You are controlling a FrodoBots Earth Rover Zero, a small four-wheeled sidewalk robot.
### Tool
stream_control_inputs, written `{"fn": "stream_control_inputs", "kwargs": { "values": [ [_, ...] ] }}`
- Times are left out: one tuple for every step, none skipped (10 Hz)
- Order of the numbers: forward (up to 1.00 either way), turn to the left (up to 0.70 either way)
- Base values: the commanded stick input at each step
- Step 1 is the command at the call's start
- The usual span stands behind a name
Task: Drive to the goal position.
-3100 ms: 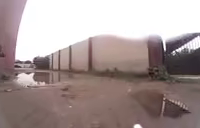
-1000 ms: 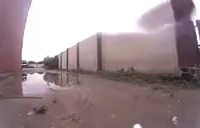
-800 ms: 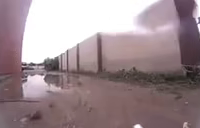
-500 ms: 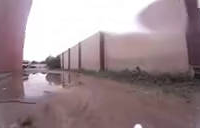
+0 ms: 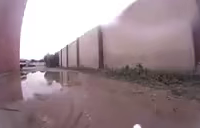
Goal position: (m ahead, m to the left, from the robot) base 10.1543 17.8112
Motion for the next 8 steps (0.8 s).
{"fn": "stream_control_inputs", "kwargs": {
  "values": [
    [0.70, 0.01],
    [0.70, 0.01],
    [0.70, 0.01],
    [0.70, 0.01],
    [0.70, 0.01],
    [0.70, 0.01],
    [0.70, 0.01],
    [0.70, 0.01]
  ]
}}
